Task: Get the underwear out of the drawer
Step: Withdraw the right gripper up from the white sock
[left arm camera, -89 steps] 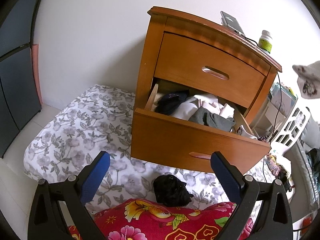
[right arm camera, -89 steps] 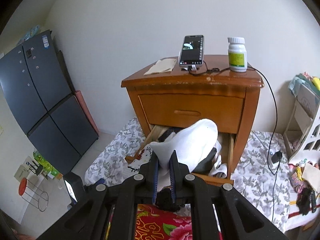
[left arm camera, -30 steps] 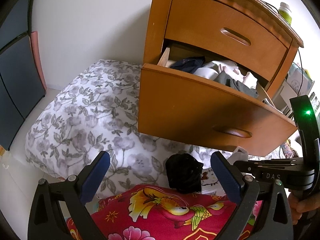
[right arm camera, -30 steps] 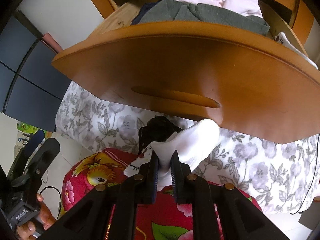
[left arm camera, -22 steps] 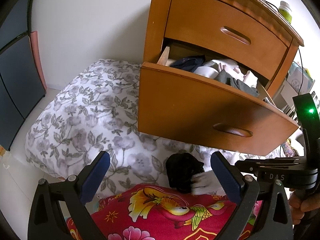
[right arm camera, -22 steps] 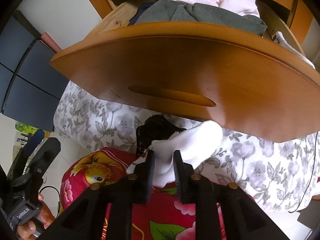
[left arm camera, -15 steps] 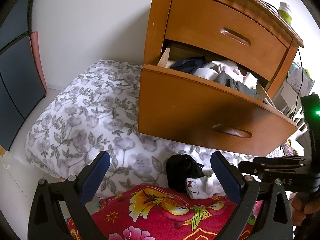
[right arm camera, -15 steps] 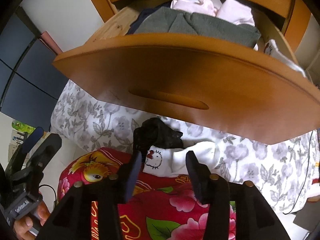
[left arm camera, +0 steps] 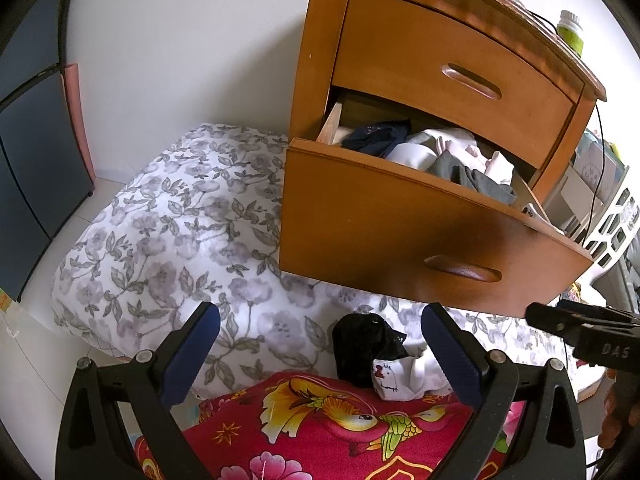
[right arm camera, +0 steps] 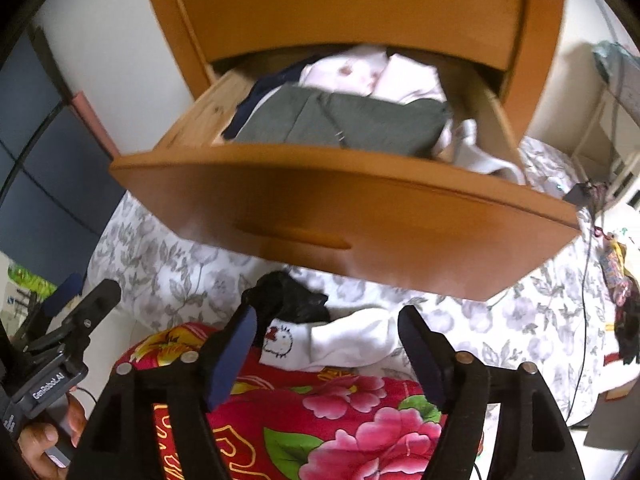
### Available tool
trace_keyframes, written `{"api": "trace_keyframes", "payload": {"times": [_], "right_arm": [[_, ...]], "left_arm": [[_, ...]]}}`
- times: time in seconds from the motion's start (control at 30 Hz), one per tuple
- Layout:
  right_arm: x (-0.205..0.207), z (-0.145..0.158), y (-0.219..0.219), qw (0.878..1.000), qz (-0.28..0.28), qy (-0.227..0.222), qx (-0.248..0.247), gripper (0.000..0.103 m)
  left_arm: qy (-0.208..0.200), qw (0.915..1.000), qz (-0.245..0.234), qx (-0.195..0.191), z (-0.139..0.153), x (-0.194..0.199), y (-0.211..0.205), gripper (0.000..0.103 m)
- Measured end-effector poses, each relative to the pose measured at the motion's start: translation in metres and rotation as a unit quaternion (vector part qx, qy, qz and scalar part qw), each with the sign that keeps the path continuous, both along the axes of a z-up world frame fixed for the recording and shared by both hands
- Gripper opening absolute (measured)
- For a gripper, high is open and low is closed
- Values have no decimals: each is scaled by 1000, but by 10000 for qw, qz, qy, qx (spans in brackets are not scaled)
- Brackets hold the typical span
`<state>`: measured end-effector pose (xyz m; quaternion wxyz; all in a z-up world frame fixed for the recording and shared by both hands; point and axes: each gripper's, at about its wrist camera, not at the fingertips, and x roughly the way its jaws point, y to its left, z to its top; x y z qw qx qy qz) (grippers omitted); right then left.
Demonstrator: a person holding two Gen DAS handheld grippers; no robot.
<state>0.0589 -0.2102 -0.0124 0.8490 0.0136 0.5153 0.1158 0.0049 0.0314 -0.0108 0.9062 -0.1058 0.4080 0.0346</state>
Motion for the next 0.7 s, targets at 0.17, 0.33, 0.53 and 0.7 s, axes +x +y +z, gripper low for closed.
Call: {"api": "trace_keyframes", "payload": {"times": [0.17, 0.33, 0.53, 0.7], "right_arm": [[-9, 3, -17, 9982, -544, -270, 26, 96], [-16, 0, -20, 9975, -610, -343, 27, 103], [-22, 4, -26, 9960, -700, -537, 149, 103], [-26, 8, -26, 9945, -708, -747, 189, 103]], "left_arm": [[-9, 10000, -19, 5, 1, -1, -1, 101], [-12, 10000, -23, 17, 2, 0, -2, 101], [41, 9999, -62, 92, 3, 1, -6, 101], [8, 9999, -100, 138, 4, 3, -9, 101]]}}
